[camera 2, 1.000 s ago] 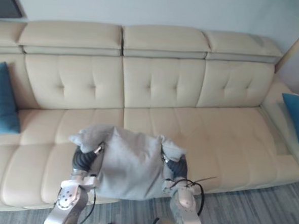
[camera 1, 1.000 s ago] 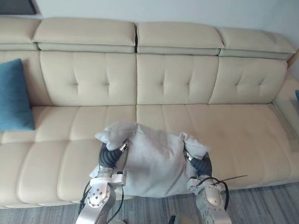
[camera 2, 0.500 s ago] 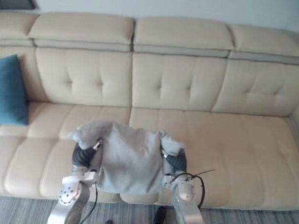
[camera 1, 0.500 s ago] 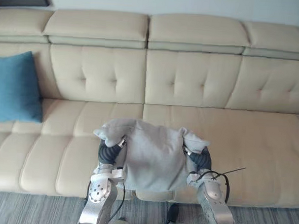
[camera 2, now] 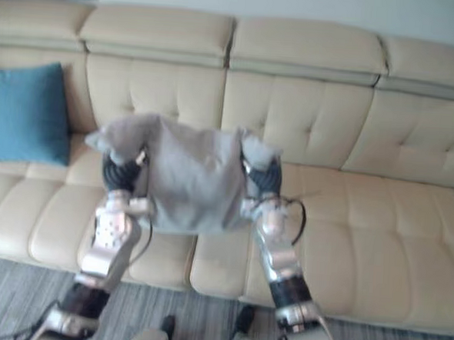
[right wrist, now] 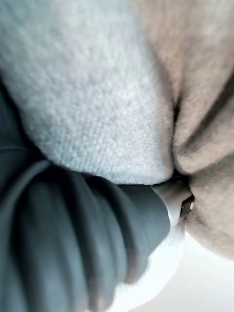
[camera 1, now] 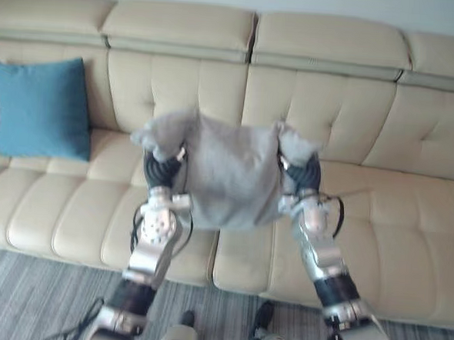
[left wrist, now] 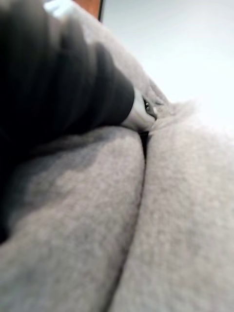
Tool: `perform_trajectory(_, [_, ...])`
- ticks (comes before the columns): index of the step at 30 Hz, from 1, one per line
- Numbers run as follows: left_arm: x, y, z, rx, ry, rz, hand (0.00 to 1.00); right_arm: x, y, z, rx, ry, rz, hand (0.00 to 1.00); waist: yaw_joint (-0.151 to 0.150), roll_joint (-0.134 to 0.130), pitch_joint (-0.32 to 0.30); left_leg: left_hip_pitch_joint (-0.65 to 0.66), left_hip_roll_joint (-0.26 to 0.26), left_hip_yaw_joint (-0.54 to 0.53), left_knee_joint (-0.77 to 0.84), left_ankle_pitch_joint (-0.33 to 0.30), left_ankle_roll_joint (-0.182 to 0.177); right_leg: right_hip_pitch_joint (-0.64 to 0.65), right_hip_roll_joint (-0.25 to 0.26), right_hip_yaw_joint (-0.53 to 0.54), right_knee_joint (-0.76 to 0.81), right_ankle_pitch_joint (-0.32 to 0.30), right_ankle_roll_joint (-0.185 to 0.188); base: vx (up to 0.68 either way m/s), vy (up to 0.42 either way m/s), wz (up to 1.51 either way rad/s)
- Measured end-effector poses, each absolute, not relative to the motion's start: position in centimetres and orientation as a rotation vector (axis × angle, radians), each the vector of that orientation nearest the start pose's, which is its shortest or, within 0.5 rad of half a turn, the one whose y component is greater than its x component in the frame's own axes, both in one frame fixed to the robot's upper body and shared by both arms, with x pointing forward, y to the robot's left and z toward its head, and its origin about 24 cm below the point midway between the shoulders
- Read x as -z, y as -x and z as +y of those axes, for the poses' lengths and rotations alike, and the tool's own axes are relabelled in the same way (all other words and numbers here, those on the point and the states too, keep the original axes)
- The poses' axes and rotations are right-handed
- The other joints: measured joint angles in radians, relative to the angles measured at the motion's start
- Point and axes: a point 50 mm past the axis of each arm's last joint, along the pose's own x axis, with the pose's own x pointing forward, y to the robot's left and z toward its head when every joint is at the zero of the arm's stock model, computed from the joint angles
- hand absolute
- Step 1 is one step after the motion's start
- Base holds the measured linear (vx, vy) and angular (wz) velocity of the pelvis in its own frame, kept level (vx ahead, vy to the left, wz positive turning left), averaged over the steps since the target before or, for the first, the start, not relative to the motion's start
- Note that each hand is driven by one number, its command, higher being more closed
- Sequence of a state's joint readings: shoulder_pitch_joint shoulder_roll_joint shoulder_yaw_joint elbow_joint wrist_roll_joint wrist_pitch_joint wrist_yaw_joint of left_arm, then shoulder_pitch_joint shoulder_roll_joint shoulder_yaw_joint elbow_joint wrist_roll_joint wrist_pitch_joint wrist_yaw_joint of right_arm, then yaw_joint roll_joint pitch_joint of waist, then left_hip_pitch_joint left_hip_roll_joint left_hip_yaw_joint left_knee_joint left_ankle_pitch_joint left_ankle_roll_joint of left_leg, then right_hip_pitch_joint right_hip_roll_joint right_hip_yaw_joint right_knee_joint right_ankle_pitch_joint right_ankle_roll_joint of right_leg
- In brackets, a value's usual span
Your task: Pick up cushions and gather them together orderly.
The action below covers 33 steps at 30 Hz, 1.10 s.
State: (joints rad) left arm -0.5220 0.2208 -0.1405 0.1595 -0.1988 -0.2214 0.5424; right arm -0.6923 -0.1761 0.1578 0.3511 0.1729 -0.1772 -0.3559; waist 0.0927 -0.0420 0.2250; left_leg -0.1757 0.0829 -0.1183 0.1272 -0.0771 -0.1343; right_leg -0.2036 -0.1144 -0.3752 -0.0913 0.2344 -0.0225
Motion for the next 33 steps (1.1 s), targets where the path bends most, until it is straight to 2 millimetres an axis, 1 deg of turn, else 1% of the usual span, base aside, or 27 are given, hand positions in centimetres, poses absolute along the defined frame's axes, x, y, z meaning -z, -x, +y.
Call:
perform_trajectory(1, [-18.6, -33.3, 15.1, -0.299, 0.1, -0.581, 1.0, -20.5, -36.3, -12.2, 0.099, 0.016, -0.545, 1.0, 0.0, -0.001, 0.037, -0.021, -0.001, -0.003, 0.003, 0.01, -0.003, -0.019, -0.002, 0.0, 0.0, 0.005, 0.004, -0.22, -0.054, 0.16])
perform_trajectory(2, [-19.9, -33.7, 15.2, -0.308, 0.094, -0.618, 1.0, -22.6, -36.7, -12.4, 0.121, 0.012, -0.594, 1.0, 0.002, -0.003, 0.069, -0.038, -0.002, -0.004, 0.002, 0.016, -0.003, -0.037, -0.003, 0.002, 0.0, -0.002, 0.014, -0.19, -0.045, 0.02])
perform_trajectory(3, [-20.5, -34.0, 15.4, -0.312, 0.087, -0.634, 1.0, -23.5, -36.9, -12.4, 0.132, 0.009, -0.612, 1.0, 0.003, -0.004, 0.083, -0.043, -0.002, -0.002, 0.002, 0.023, -0.005, -0.044, -0.003, 0.002, 0.0, -0.003, 0.017, -0.14, -0.04, -0.01])
perform_trajectory(4, [-22.4, -34.6, 15.7, -0.328, 0.066, -0.678, 1.0, -25.8, -37.3, -12.4, 0.154, 0.01, -0.661, 1.0, 0.003, -0.004, 0.112, -0.076, -0.001, -0.003, -0.003, 0.041, -0.011, -0.079, -0.004, 0.003, 0.0, -0.004, 0.028, -0.1, -0.035, -0.03])
perform_trajectory(5, [-23.0, -34.8, 15.9, -0.331, 0.059, -0.693, 1.0, -26.5, -37.4, -12.5, 0.159, 0.013, -0.677, 1.0, 0.003, -0.005, 0.123, -0.085, -0.001, -0.003, -0.003, 0.048, -0.019, -0.09, -0.004, 0.004, 0.0, -0.005, 0.029, -0.09, -0.029, -0.01])
perform_trajectory(6, [-24.4, -35.2, 16.2, -0.339, 0.045, -0.725, 1.0, -28.1, -37.5, -12.5, 0.174, 0.01, -0.712, 1.0, 0.001, -0.005, 0.158, -0.097, 0.001, -0.003, -0.002, 0.054, -0.022, -0.1, -0.005, 0.004, 0.0, 0.001, 0.038, -0.05, -0.013, -0.03])
perform_trajectory(7, [-24.8, -35.3, 16.3, -0.342, 0.041, -0.734, 1.0, -28.5, -37.5, -12.4, 0.179, 0.008, -0.719, 1.0, -0.002, -0.007, 0.167, -0.103, 0.001, -0.003, -0.001, 0.055, -0.023, -0.106, -0.005, 0.004, 0.0, 0.005, 0.042, -0.03, -0.003, -0.01])
perform_trajectory(9, [-26.3, -36.2, 16.7, -0.357, 0.025, -0.752, 1.0, -30.3, -37.9, -12.5, 0.202, 0.013, -0.741, 1.0, -0.011, -0.012, 0.189, -0.152, 0.001, -0.003, 0.012, 0.058, -0.027, -0.148, -0.005, 0.003, 0.001, 0.016, 0.046, 0.0, 0.0, 0.0])
perform_trajectory(11, [-27.7, -37.4, 16.8, -0.368, 0.027, -0.731, 1.0, -31.5, -38.4, -12.7, 0.227, 0.03, -0.736, 1.0, -0.021, -0.012, 0.211, -0.196, 0.001, -0.006, 0.039, 0.052, -0.031, -0.179, -0.003, 0.002, 0.001, 0.04, 0.028, 0.03, 0.048, 0.03])
perform_trajectory(14, [-29.1, -37.9, 17.1, -0.378, 0.013, -0.74, 1.0, -32.7, -38.6, -12.5, 0.239, 0.029, -0.748, 1.0, -0.034, -0.012, 0.213, -0.249, -0.001, -0.007, 0.063, 0.046, -0.031, -0.221, -0.005, 0.01, 0.002, 0.058, 0.031, 0.02, 0.075, -0.02])
perform_trajectory(15, [-30.3, -38.2, 17.3, -0.388, 0.007, -0.752, 0.0, -33.8, -38.7, -12.5, 0.246, 0.025, -0.757, 1.0, -0.037, -0.012, 0.236, -0.272, -0.003, -0.002, 0.086, 0.044, -0.03, -0.237, -0.005, 0.031, 0.002, 0.081, 0.034, 0.02, 0.16, -0.1])
perform_trajectory(16, [-31.0, -38.5, 17.3, -0.396, 0.005, -0.751, 0.0, -34.2, -38.8, -12.6, 0.254, 0.023, -0.751, 0.0, -0.038, -0.012, 0.242, -0.294, -0.004, 0.0, 0.099, 0.035, -0.029, -0.256, -0.004, 0.048, 0.002, 0.092, 0.047, 0.01, 0.172, -0.11])
perform_trajectory(17, [-31.1, -38.5, 17.4, -0.398, 0.004, -0.751, 0.0, -34.4, -38.9, -12.7, 0.259, 0.024, -0.75, 0.0, -0.038, -0.012, 0.242, -0.303, -0.004, 0.001, 0.104, 0.032, -0.026, -0.262, -0.004, 0.055, 0.002, 0.095, 0.049, 0.0, 0.176, -0.13])
perform_trajectory(18, [-31.6, -38.8, 17.7, -0.406, -0.004, -0.746, 0.0, -34.8, -39.0, -13.1, 0.285, 0.031, -0.745, 0.0, -0.038, -0.011, 0.246, -0.33, -0.006, 0.01, 0.122, 0.022, -0.019, -0.287, -0.004, 0.079, 0.002, 0.114, 0.071, 0.0, 0.148, -0.13])
perform_trajectory(21, [-32.1, -39.0, 18.8, -0.425, -0.056, -0.739, 0.0, -35.3, -39.0, -13.6, 0.304, 0.036, -0.753, 0.0, -0.04, -0.017, 0.258, -0.355, -0.01, 0.032, 0.155, 0.003, -0.005, -0.308, -0.006, 0.118, 0.002, 0.133, 0.082, -0.01, 0.154, -0.21])
perform_trajectory(22, [-32.9, -38.8, 19.5, -0.442, -0.082, -0.756, 0.0, -36.1, -38.8, -13.5, 0.308, 0.027, -0.771, 0.0, -0.041, -0.016, 0.258, -0.382, -0.008, 0.045, 0.179, -0.01, 0.002, -0.333, -0.006, 0.14, 0.002, 0.159, 0.108, -0.02, 0.111, -0.26])
perform_trajectory(23, [-33.4, -38.7, 19.9, -0.449, -0.091, -0.765, 0.0, -36.5, -38.8, -13.5, 0.311, 0.017, -0.777, 0.0, -0.044, -0.016, 0.259, -0.391, -0.009, 0.052, 0.19, -0.014, 0.007, -0.342, -0.006, 0.153, 0.002, 0.171, 0.113, -0.02, 0.134, -0.28])
perform_trajectory(24, [-34.0, -38.6, 20.1, -0.454, -0.102, -0.776, 0.0, -37.1, -38.6, -13.7, 0.321, 0.007, -0.788, 0.0, -0.045, -0.016, 0.259, -0.408, -0.012, 0.058, 0.206, -0.02, 0.011, -0.355, -0.008, 0.169, 0.002, 0.185, 0.114, -0.01, 0.125, -0.19])
perform_trajectory(25, [-34.9, -38.5, 20.4, -0.469, -0.134, -0.791, 0.0, -37.7, -38.4, -14.3, 0.338, 0.011, -0.803, 0.0, -0.047, -0.016, 0.26, -0.427, -0.014, 0.069, 0.223, -0.026, 0.02, -0.371, -0.01, 0.185, 0.002, 0.203, 0.107, 0.0, 0.144, -0.18])
perform_trajectory(27, [-35.4, -38.4, 21.1, -0.481, -0.197, -0.794, 0.0, -38.2, -38.4, -15.0, 0.353, -0.002, -0.799, 0.0, -0.053, -0.016, 0.26, -0.442, -0.018, 0.079, 0.245, -0.037, 0.026, -0.38, -0.013, 0.198, 0.002, 0.206, 0.103, 0.0, 0.106, -0.13])
perform_trajectory(29, [-36.0, -38.2, 22.4, -0.509, -0.268, -0.789, 0.0, -39.1, -38.2, -16.6, 0.384, -0.026, -0.802, 0.0, -0.054, -0.017, 0.26, -0.458, -0.021, 0.095, 0.276, -0.052, 0.033, -0.389, -0.015, 0.224, 0.002, 0.206, 0.103, 0.01, 0.088, -0.15])
perform_trajectory(30, [-36.1, -38.2, 22.6, -0.513, -0.273, -0.787, 0.0, -39.2, -38.2, -16.9, 0.387, -0.032, -0.801, 0.0, -0.055, -0.017, 0.26, -0.459, -0.021, 0.096, 0.279, -0.054, 0.033, -0.39, -0.015, 0.225, 0.002, 0.206, 0.103, 0.01, 0.063, -0.12])
perform_trajectory(32, [-36.4, -37.9, 23.9, -0.546, -0.307, -0.774, 0.0, -39.7, -37.9, -19.6, 0.434, -0.061, -0.79, 0.0, -0.061, -0.017, 0.26, -0.46, -0.021, 0.099, 0.285, -0.055, 0.033, -0.39, -0.015, 0.231, 0.002, 0.206, 0.103, 0.01, 0.039, -0.05])
perform_trajectory(33, [-36.4, -37.8, 24.2, -0.553, -0.313, -0.773, 0.0, -39.8, -37.9, -20.1, 0.444, -0.063, -0.79, 0.0, -0.063, -0.017, 0.26, -0.461, -0.021, 0.099, 0.286, -0.055, 0.033, -0.39, -0.015, 0.232, 0.002, 0.206, 0.103, 0.0, 0.0, 0.0])
